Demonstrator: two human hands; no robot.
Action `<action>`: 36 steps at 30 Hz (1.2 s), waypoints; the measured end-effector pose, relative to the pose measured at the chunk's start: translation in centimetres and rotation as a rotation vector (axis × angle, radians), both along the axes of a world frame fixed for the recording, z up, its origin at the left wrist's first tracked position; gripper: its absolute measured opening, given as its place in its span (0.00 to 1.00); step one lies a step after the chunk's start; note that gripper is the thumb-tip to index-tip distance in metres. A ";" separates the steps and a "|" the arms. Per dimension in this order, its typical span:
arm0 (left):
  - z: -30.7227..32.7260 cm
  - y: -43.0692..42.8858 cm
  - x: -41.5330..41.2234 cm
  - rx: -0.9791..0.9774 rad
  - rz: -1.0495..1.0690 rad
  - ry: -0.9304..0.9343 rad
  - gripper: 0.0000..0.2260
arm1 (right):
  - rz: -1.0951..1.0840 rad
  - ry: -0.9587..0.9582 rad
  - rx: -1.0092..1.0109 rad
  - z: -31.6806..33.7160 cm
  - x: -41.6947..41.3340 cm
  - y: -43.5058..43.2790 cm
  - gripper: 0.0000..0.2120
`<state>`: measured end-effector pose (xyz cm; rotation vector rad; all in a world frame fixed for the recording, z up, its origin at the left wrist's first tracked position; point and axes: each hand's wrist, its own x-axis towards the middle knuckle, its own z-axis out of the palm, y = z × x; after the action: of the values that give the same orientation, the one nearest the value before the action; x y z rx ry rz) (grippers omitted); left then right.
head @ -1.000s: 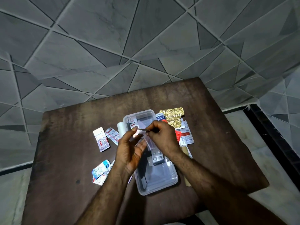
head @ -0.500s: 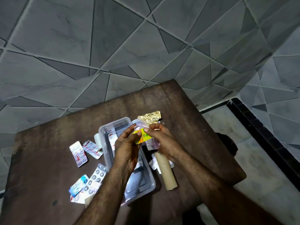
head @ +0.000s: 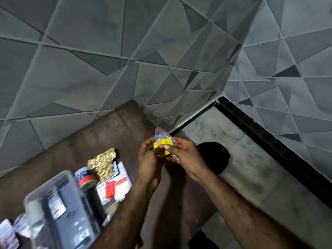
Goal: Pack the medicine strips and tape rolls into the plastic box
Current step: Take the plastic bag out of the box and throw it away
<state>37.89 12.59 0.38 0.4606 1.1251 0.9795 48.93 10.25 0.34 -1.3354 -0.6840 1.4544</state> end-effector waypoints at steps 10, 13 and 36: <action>-7.5 5.2 16.8 -0.122 -0.210 0.082 0.25 | -0.323 0.051 -0.176 -7.9 15.7 1.9 0.05; -11.1 6.0 21.4 -0.178 -0.308 0.130 0.20 | -0.431 0.139 -0.261 -12.1 19.5 2.1 0.08; -37.9 10.5 32.3 -0.516 -0.532 0.443 0.10 | -0.717 0.162 -0.770 -43.5 28.9 6.4 0.09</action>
<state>70.17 23.07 -37.50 0.5264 1.4914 0.1036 77.85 16.64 -43.16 -1.7521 0.5043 1.2163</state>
